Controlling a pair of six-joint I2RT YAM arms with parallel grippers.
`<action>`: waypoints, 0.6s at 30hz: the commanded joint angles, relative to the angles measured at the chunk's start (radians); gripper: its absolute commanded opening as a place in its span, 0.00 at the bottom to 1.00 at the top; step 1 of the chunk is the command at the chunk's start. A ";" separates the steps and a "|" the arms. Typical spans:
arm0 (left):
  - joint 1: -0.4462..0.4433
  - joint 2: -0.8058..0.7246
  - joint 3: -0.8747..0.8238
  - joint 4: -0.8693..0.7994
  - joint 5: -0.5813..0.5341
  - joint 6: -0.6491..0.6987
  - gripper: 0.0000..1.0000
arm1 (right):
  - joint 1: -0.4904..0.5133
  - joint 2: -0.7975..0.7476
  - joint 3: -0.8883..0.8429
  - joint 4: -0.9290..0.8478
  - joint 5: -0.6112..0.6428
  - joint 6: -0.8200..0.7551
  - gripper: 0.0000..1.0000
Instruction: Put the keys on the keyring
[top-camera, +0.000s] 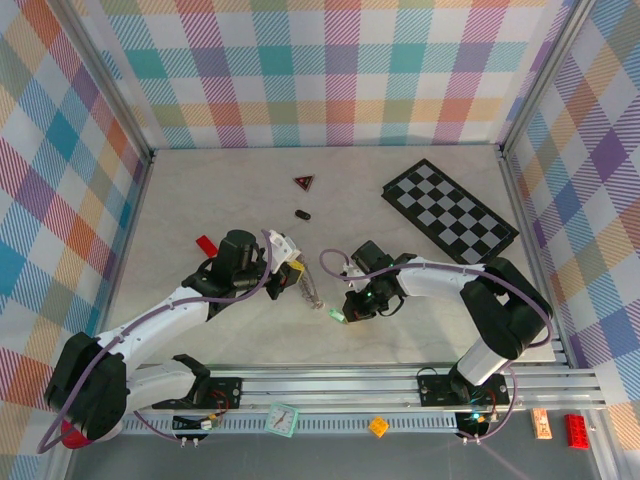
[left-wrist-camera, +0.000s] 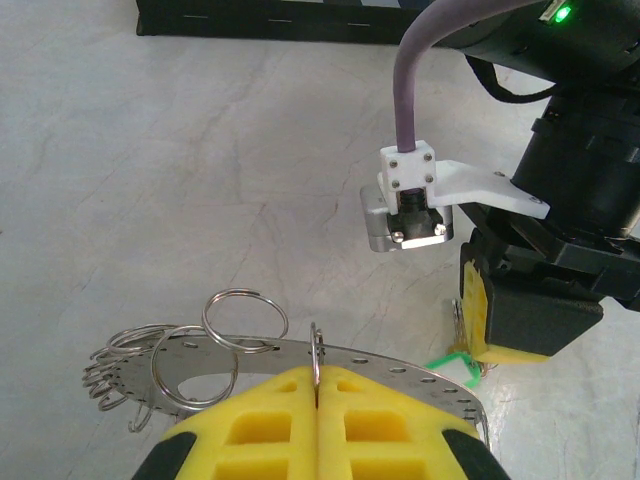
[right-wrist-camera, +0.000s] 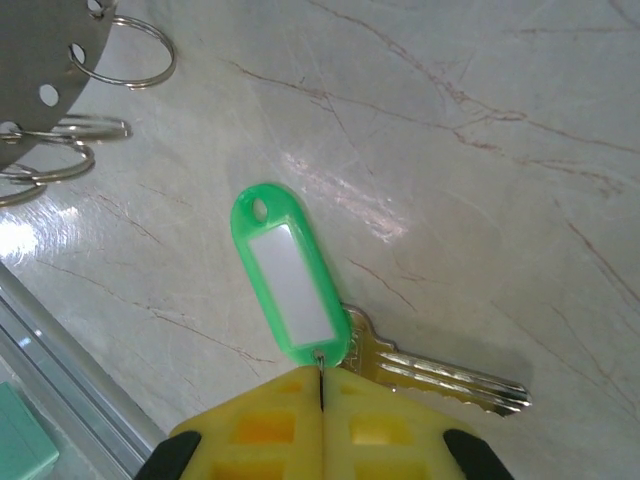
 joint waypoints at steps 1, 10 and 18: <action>-0.012 -0.011 0.031 -0.019 0.022 0.023 0.00 | -0.007 0.008 0.026 -0.031 -0.022 -0.029 0.00; -0.012 -0.009 0.031 -0.018 0.019 0.023 0.00 | -0.007 0.031 0.033 -0.037 -0.037 -0.036 0.04; -0.012 -0.007 0.031 -0.018 0.025 0.022 0.00 | -0.007 0.048 0.035 -0.041 -0.044 -0.038 0.07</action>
